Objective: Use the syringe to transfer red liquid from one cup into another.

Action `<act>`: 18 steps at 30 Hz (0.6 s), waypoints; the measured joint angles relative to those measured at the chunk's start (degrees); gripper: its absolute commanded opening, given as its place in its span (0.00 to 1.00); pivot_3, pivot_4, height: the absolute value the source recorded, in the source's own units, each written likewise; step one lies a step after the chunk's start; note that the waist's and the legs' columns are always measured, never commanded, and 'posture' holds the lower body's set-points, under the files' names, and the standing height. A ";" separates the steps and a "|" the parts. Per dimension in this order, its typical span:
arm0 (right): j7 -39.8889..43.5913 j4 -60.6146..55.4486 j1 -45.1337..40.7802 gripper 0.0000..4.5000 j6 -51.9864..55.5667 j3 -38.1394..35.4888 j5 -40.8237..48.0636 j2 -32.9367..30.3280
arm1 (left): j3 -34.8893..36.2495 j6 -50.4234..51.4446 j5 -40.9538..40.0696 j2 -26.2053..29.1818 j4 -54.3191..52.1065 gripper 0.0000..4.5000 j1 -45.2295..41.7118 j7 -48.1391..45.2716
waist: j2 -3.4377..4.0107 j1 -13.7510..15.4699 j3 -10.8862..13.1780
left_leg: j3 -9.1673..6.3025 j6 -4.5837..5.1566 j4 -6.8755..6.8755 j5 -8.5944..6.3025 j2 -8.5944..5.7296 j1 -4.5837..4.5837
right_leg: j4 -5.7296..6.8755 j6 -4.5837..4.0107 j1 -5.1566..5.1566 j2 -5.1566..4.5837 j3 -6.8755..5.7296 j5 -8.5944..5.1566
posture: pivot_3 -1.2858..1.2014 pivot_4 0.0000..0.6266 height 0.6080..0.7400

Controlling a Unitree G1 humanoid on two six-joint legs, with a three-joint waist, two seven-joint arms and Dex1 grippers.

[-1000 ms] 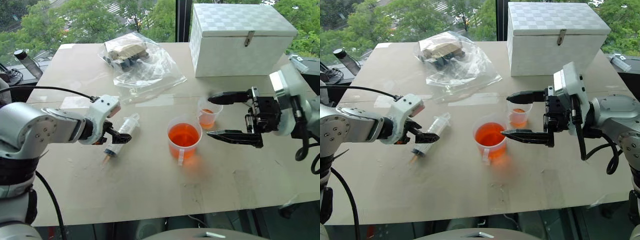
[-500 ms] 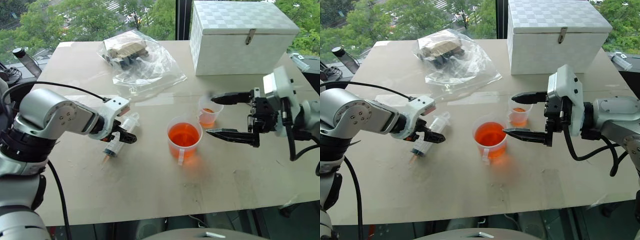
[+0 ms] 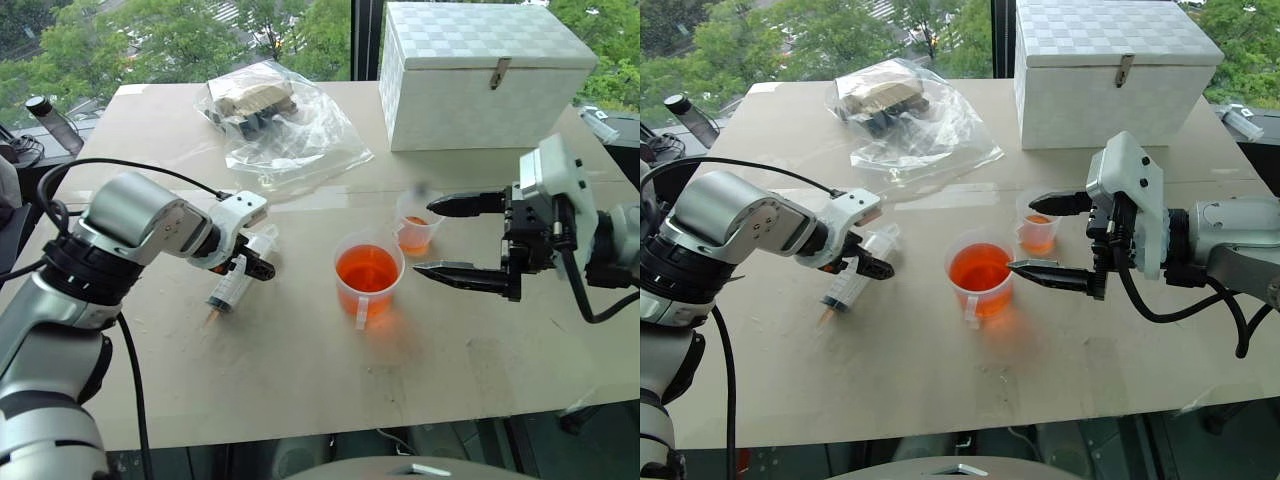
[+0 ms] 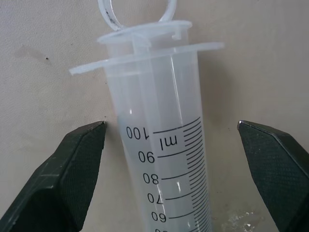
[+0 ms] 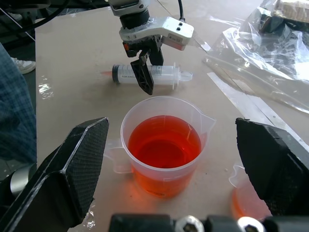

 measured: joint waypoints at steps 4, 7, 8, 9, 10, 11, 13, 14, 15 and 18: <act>-1.08 -0.08 0.00 1.00 0.14 0.00 0.10 -0.04 | -1.56 -1.42 3.24 -0.94 1.28 0.88 -0.95 -3.06 | 0.02 0.49 -0.01 | -0.01 0.02 0.17 0.00 0.00 0.03 | 0.22 0.00 0.00 0.00 0.00 -0.01 | 0.52 0.24 1.00; -1.95 -0.21 -0.04 1.00 0.14 0.00 0.21 -0.02 | -1.57 -2.39 6.14 -2.03 3.13 0.60 -1.07 -3.73 | 0.05 0.59 -0.03 | -0.03 0.03 0.30 -0.01 0.00 0.02 | 0.30 0.00 0.02 0.00 -0.01 -0.01 | 0.52 0.24 1.00; -2.14 -0.39 -0.04 1.00 0.14 0.00 0.25 -0.02 | -1.47 -2.61 7.18 -2.39 3.61 0.50 -1.07 -3.87 | 0.04 0.62 -0.03 | -0.03 0.04 0.33 -0.02 0.00 0.02 | 0.31 0.00 0.03 0.00 -0.01 -0.01 | 0.52 0.24 1.00; -2.15 -0.59 -0.04 1.00 0.14 0.00 0.35 -0.03 | -1.38 -2.72 7.80 -2.50 3.89 0.37 -1.07 -4.01 | 0.04 0.62 -0.03 | -0.03 0.05 0.35 -0.02 0.00 0.00 | 0.31 0.00 0.03 0.00 -0.01 -0.01 | 0.52 0.24 1.00; -2.17 -0.69 -0.04 1.00 0.14 0.00 0.54 -0.03 | -1.06 -2.74 8.33 -2.81 3.97 0.32 -1.10 -4.53 | 0.04 0.66 -0.03 | -0.03 0.05 0.36 -0.02 -0.01 -0.01 | 0.31 0.01 0.03 -0.01 -0.01 -0.01 | 0.52 0.24 1.00; -2.17 -0.70 -0.04 1.00 0.14 0.00 0.59 -0.03 | -0.84 -2.76 8.75 -3.17 3.97 0.31 -1.10 -4.68 | 0.04 0.69 -0.03 | -0.03 0.05 0.37 -0.02 -0.01 -0.02 | 0.31 0.02 0.03 -0.02 -0.02 -0.02 | 0.52 0.24 1.00; -2.16 -0.69 -0.04 1.00 0.14 0.00 0.62 -0.04 | -0.09 -2.95 9.14 -3.75 4.00 0.31 -1.09 -4.90 | 0.03 0.70 -0.02 | -0.04 0.06 0.38 -0.02 -0.01 -0.05 | 0.30 0.03 0.02 -0.03 -0.02 -0.02 | 0.52 0.24 1.00; -2.13 -0.68 -0.04 1.00 0.14 0.00 0.65 -0.05 | 1.22 -3.70 9.32 -4.77 4.19 0.31 -1.10 -4.94 | 0.01 0.68 -0.01 | -0.05 0.06 0.39 -0.02 -0.01 -0.07 | 0.30 0.03 0.01 -0.03 -0.03 -0.02 | 0.52 0.24 1.00; -2.10 -0.64 -0.04 1.00 0.14 0.00 0.65 -0.05 | 2.14 -4.82 9.41 -5.44 4.34 0.31 -1.15 -4.90 | -0.01 0.61 0.01 | -0.05 0.06 0.39 -0.02 -0.01 -0.07 | 0.29 0.03 0.01 -0.03 -0.03 -0.02 | 0.52 0.24 1.00; -1.95 0.02 -0.06 1.00 0.13 -0.01 0.64 -0.09 | 8.47 -11.57 10.68 -8.02 6.39 0.31 -3.30 -4.18 | -0.20 0.42 0.12 | -0.06 0.05 0.39 -0.02 0.00 -0.11 | 0.28 0.03 -0.02 -0.02 -0.03 -0.02 | 0.52 0.24 1.00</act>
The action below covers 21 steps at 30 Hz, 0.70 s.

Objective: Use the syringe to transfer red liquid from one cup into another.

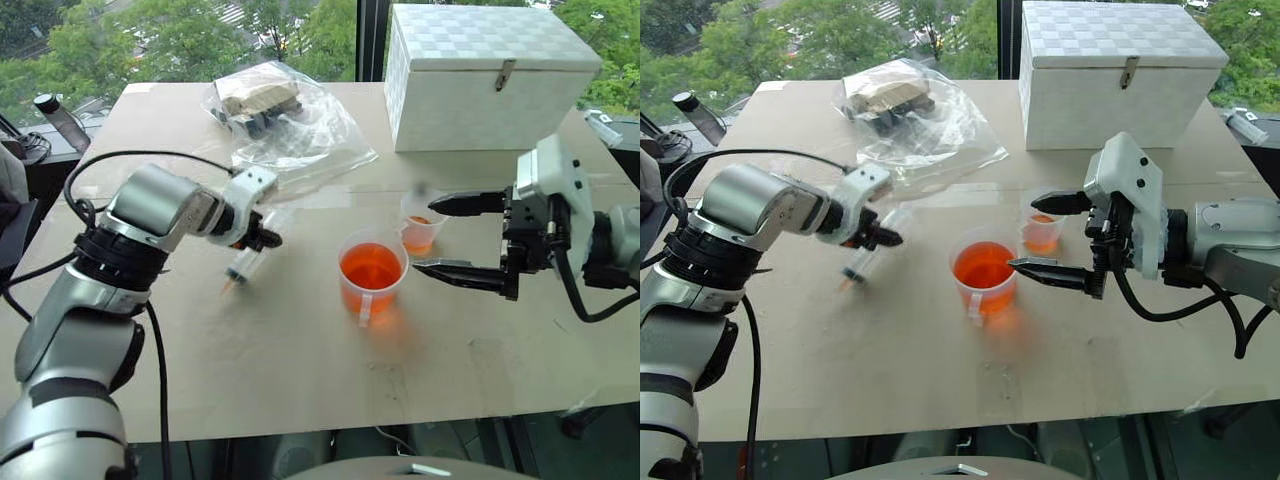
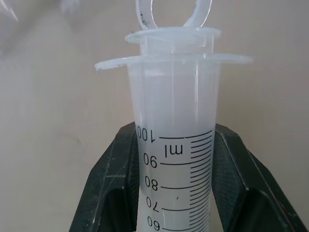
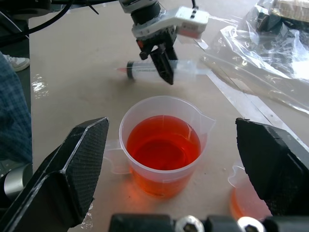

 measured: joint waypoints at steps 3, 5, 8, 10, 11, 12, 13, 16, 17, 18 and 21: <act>0.22 1.42 -0.10 1.00 -0.06 -0.07 -0.05 0.02 | 7.92 -7.54 0.53 -1.96 1.75 0.31 -3.25 0.03 | 0.00 -0.22 0.00 | 0.04 0.00 -0.01 0.00 0.00 -0.01 | -0.06 0.00 0.00 -0.01 0.04 0.00 | 0.52 0.24 1.00; 0.81 4.10 -0.55 1.00 -0.36 -0.56 -0.25 0.13 | 15.17 -13.18 -0.83 -5.52 2.04 0.31 -4.76 -0.08 | 0.00 -0.09 0.00 | 0.05 0.00 -0.01 0.00 0.00 -0.02 | -0.09 0.01 0.00 -0.04 0.03 0.00 | 0.52 0.24 1.00; 3.44 8.99 -0.84 1.00 -2.34 -3.21 -1.90 -0.03 | 23.51 -17.67 -5.14 -10.72 0.53 0.31 -5.58 -0.48 | -0.01 0.05 0.00 | 0.04 0.00 -0.01 0.00 0.00 -0.05 | -0.13 0.02 0.02 -0.05 -0.01 0.00 | 0.52 0.24 1.00; 6.09 13.53 -1.08 1.00 -3.45 -5.18 -3.61 -1.56 | 27.16 -18.39 -8.13 -13.55 -1.66 0.31 -5.37 -0.63 | -0.01 0.04 0.01 | 0.05 0.00 -0.01 0.00 0.00 -0.06 | -0.12 0.02 0.02 -0.05 -0.01 0.00 | 0.52 0.24 1.00; 6.89 15.41 -1.36 1.00 -4.00 -6.07 -4.58 -2.12 | 28.20 -18.71 -9.48 -14.52 -2.98 0.31 -5.11 -0.90 | -0.01 0.01 0.01 | 0.05 0.00 -0.01 0.00 0.00 -0.06 | -0.12 0.02 0.02 -0.05 0.00 0.00 | 0.52 0.24 1.00; 7.76 17.09 -1.94 1.00 -4.81 -6.83 -5.33 -2.08 | 29.14 -18.71 -10.98 -15.03 -4.70 0.31 -4.47 -1.51 | -0.01 -0.04 0.01 | 0.06 0.00 -0.01 0.00 0.00 -0.06 | -0.12 0.02 0.02 -0.04 0.00 0.00 | 0.52 0.24 1.00; 8.57 19.16 -2.80 1.00 -6.84 -7.73 -6.66 -1.15 | 30.47 -18.92 -13.82 -16.12 -8.78 0.31 -2.32 -3.20 | 0.01 -0.39 -0.01 | 0.09 -0.01 -0.04 0.00 0.01 0.00 | -0.10 0.02 0.03 -0.02 0.06 0.00 | 0.52 0.24 1.00; 7.98 22.40 -4.65 1.00 -10.68 -9.03 -8.58 3.35 | 30.82 -19.74 -19.50 -19.96 -16.22 0.31 2.39 -6.19 | 0.02 -0.72 -0.01 | 0.09 -0.03 -0.03 0.01 0.02 0.02 | -0.04 0.02 0.03 -0.02 0.07 0.00 | 0.52 0.24 1.00; 6.88 23.07 -5.72 1.00 -11.81 -9.24 -8.51 6.34 | 30.71 -19.76 -23.16 -21.51 -19.66 0.31 5.56 -8.41 | 0.03 -1.15 -0.01 | 0.10 -0.03 -0.03 0.01 0.03 0.03 | 0.00 0.02 0.03 -0.01 0.09 0.00 | 0.52 0.24 1.00; 6.16 23.16 -5.97 1.00 -12.02 -9.26 -8.27 7.39 | 30.48 -19.50 -25.36 -22.26 -21.14 0.31 7.17 -9.69 | 0.05 -1.32 -0.01 | 0.10 -0.03 -0.03 0.02 0.03 0.04 | 0.01 0.02 0.02 -0.01 0.09 0.00 | 0.52 0.24 1.00; 5.05 23.10 -6.58 1.00 -11.91 -9.31 -7.27 8.38 | 28.48 -21.00 -26.70 -21.72 -24.08 0.31 10.97 -13.58 | 0.06 -1.38 -0.01 | 0.10 -0.03 -0.03 0.02 0.03 0.05 | 0.01 0.02 0.03 0.00 0.07 0.00 | 0.52 0.24 1.00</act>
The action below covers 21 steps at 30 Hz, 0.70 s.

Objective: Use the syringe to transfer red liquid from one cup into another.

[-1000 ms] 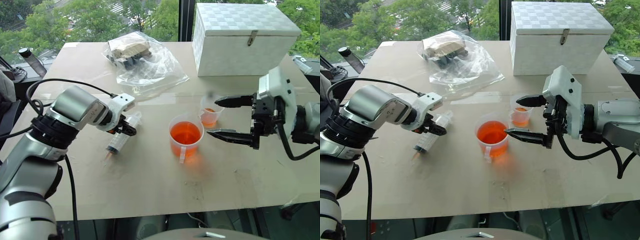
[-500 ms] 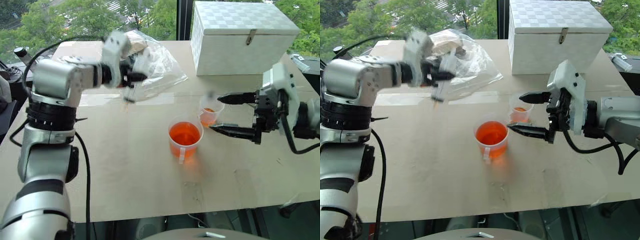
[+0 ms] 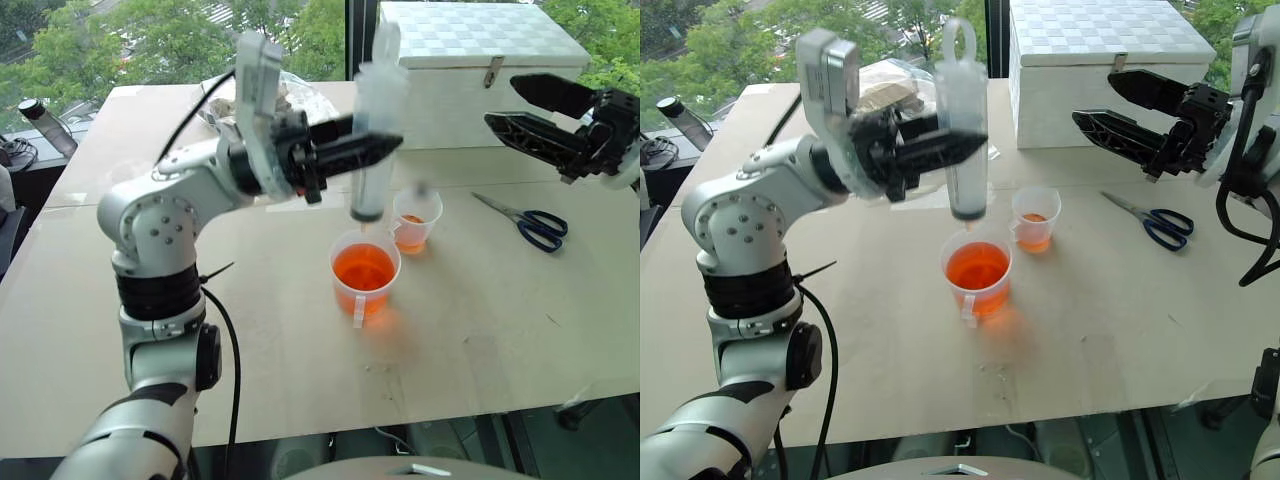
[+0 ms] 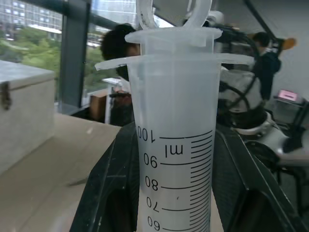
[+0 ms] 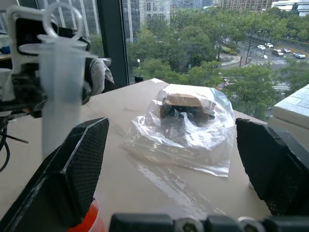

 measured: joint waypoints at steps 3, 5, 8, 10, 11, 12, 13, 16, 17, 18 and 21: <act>-0.63 -1.14 -0.54 1.00 0.59 -0.41 1.48 0.87 | -3.18 -4.49 2.04 0.56 -1.10 0.31 3.49 -3.95 | 0.01 0.08 -0.01 | 0.02 0.01 0.01 -0.01 0.00 0.02 | -0.01 0.00 0.03 0.00 0.01 0.00 | 0.52 0.24 1.00; -0.76 -2.06 -0.54 1.00 1.29 -0.41 2.64 0.91 | -4.60 -6.90 3.77 0.39 -1.06 0.31 4.33 -4.49 | 0.01 0.31 -0.01 | 0.01 0.02 0.02 -0.01 -0.01 0.01 | -0.02 0.00 0.03 0.00 -0.01 0.00 | 0.52 0.24 1.00; -1.48 -4.24 -0.57 1.00 2.89 -0.09 4.87 1.46 | -7.25 -13.02 8.53 1.25 -0.82 0.31 5.83 -7.14 | 0.02 0.27 -0.01 | 0.02 0.02 0.00 -0.01 -0.01 0.01 | -0.03 0.00 0.03 0.00 0.01 0.00 | 0.52 0.24 1.00; -2.02 -5.44 -0.66 1.00 3.48 0.60 6.56 2.31 | -8.96 -15.68 10.97 1.32 0.02 0.31 6.89 -8.28 | 0.02 0.19 -0.01 | 0.01 0.02 0.00 -0.01 -0.01 0.01 | -0.02 0.00 0.02 0.01 0.01 0.00 | 0.52 0.24 1.00; -2.60 -5.70 -1.03 1.00 3.87 0.79 7.04 2.68 | -9.24 -16.67 11.68 1.33 0.13 0.31 7.25 -8.51 | 0.02 0.14 -0.01 | 0.02 0.02 0.00 -0.01 -0.01 0.01 | -0.02 0.00 0.02 0.01 0.02 0.00 | 0.52 0.24 1.00; -3.31 -6.19 -1.76 1.00 4.63 1.38 7.58 2.82 | -9.28 -17.95 12.40 1.34 0.26 0.31 7.59 -8.94 | 0.02 0.07 -0.01 | 0.01 0.02 0.00 -0.01 -0.01 0.01 | -0.02 0.00 0.01 0.00 0.02 0.00 | 0.52 0.24 1.00; -3.57 -6.42 -2.02 1.00 4.85 1.59 7.83 2.82 | -9.35 -18.35 12.77 1.33 0.27 0.31 7.67 -9.12 | 0.02 0.07 -0.01 | 0.00 0.02 0.00 -0.01 -0.01 0.01 | -0.02 0.00 0.01 0.01 0.00 0.00 | 0.52 0.24 1.00; -4.11 -7.45 -2.57 1.00 5.89 3.23 7.97 2.86 | -9.64 -19.79 13.58 1.34 0.30 0.31 8.44 -9.36 | 0.02 0.08 -0.01 | 0.00 0.03 0.00 -0.02 0.00 0.01 | -0.03 0.00 0.02 0.00 0.00 0.00 | 0.52 0.24 1.00; -4.20 -7.75 -2.57 1.00 6.00 3.98 7.70 3.06 | -9.78 -20.40 14.03 1.33 0.30 0.31 8.85 -9.35 | 0.02 0.09 -0.01 | -0.01 0.03 0.00 -0.02 -0.01 0.01 | -0.04 0.00 0.02 0.00 0.00 0.00 | 0.52 0.24 1.00; -4.29 -8.14 -2.56 1.00 6.05 5.00 7.23 3.14 | -9.93 -20.73 14.20 1.33 0.32 0.31 9.44 -9.33 | 0.02 0.09 -0.01 | -0.01 0.03 0.00 -0.02 -0.01 0.01 | -0.04 0.00 0.02 0.00 0.00 0.00 | 0.52 0.24 1.00; -3.87 -8.77 -2.48 1.00 5.54 7.73 3.72 3.48 | -10.51 -21.58 14.77 0.78 0.44 0.31 10.87 -9.08 | 0.02 0.13 -0.01 | -0.01 0.04 0.00 -0.02 -0.01 0.01 | -0.04 0.00 0.02 0.00 -0.01 0.00 | 0.52 0.24 1.00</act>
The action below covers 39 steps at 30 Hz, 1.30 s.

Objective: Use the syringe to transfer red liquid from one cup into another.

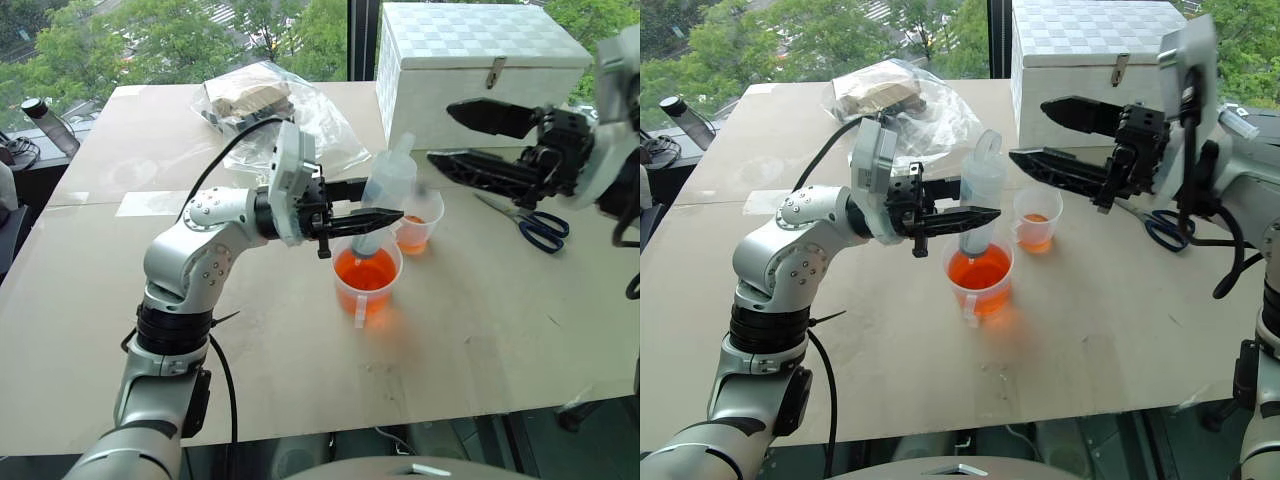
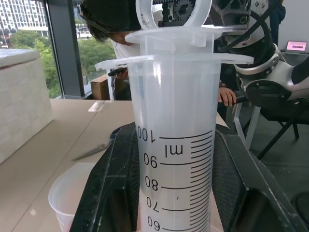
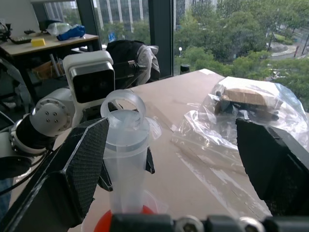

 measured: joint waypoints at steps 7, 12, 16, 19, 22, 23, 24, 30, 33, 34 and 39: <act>-0.21 -0.08 -2.10 1.00 -0.15 2.95 -3.60 2.77 | -0.93 -2.88 1.96 -0.91 0.00 0.31 2.66 0.73 | 0.00 -0.06 0.00 | -0.01 0.00 0.00 0.00 0.00 0.00 | 0.01 0.00 -0.01 0.00 0.00 0.00 | 0.52 0.24 1.00; -2.44 -0.37 -3.57 0.88 0.18 5.34 -5.78 5.33 | -0.96 -5.13 3.17 -1.01 0.33 0.31 3.12 0.19 | 0.00 -0.08 0.00 | -0.01 0.00 0.00 0.00 0.00 0.00 | 0.01 0.00 -0.01 0.00 -0.01 0.00 | 0.52 0.24 1.00; -4.40 -1.62 -4.09 0.49 1.85 6.35 -5.41 7.19 | -1.10 -6.16 3.71 -1.47 1.14 0.31 3.64 0.15 | 0.00 -0.03 0.00 | -0.02 0.00 0.00 0.00 0.00 0.00 | 0.01 0.00 -0.01 -0.01 -0.02 0.00 | 0.52 0.24 1.00; -4.99 -2.35 -4.08 0.19 2.83 6.41 -5.10 7.50 | -1.37 -6.75 3.91 -2.40 1.58 0.31 4.50 0.25 | 0.00 -0.04 0.00 | -0.02 0.00 0.00 0.00 0.00 0.00 | 0.01 0.00 -0.01 -0.01 -0.02 0.00 | 0.52 0.24 1.00; -5.19 -2.71 -4.05 0.00 3.78 6.40 -4.57 7.48 | -1.42 -7.82 4.57 -2.63 1.84 0.31 4.89 0.41 | 0.01 -0.09 0.00 | -0.03 0.00 -0.01 0.00 0.00 0.00 | 0.01 0.00 -0.01 0.00 -0.02 0.00 | 0.52 0.24 1.00; -5.24 -2.77 -4.05 0.00 3.89 6.40 -4.57 7.47 | -1.42 -7.82 4.62 -2.89 1.84 0.31 5.00 0.50 | 0.01 -0.09 0.00 | -0.02 0.00 -0.01 0.00 0.00 0.00 | 0.01 0.00 -0.01 0.00 -0.02 0.00 | 0.52 0.24 1.00; -5.26 -2.76 -4.05 0.00 3.93 6.40 -4.59 7.46 | -1.42 -7.88 4.63 -3.04 1.84 0.31 5.14 0.70 | 0.01 -0.09 0.00 | -0.02 0.00 -0.01 0.00 0.00 0.00 | 0.01 0.00 -0.01 -0.01 -0.02 0.00 | 0.52 0.24 1.00; -7.86 -2.38 -4.28 0.00 3.98 6.27 -3.66 9.21 | -1.45 -9.52 5.52 -3.16 1.85 0.31 5.33 0.93 | 0.01 -0.13 0.00 | -0.03 0.00 -0.01 0.00 0.00 0.00 | 0.02 0.00 -0.01 0.00 -0.02 0.00 | 0.52 0.24 1.00; -10.10 -0.83 -5.11 0.00 4.44 5.99 -1.95 10.46 | -1.12 -9.72 5.32 -3.45 1.84 0.31 5.52 1.35 | 0.01 -0.14 0.00 | -0.02 0.00 -0.01 0.00 0.00 0.00 | 0.01 0.00 -0.01 -0.01 -0.02 0.00 | 0.52 0.24 1.00; -10.83 -0.38 -5.38 0.00 4.66 5.94 -1.21 10.80 | -0.96 -9.83 5.20 -3.46 1.84 0.31 5.77 1.39 | 0.01 -0.15 0.00 | -0.03 0.00 -0.01 0.00 0.00 0.00 | 0.02 0.00 -0.01 -0.01 -0.02 0.00 | 0.52 0.24 1.00; -14.23 1.81 -6.32 0.00 5.13 5.69 2.15 11.42 | -0.70 -9.84 4.87 -3.45 1.84 0.31 6.20 1.58 | 0.01 -0.09 0.00 | -0.02 0.00 -0.02 0.00 0.00 0.00 | 0.01 0.00 -0.01 -0.01 -0.04 0.00 | 0.52 0.24 1.00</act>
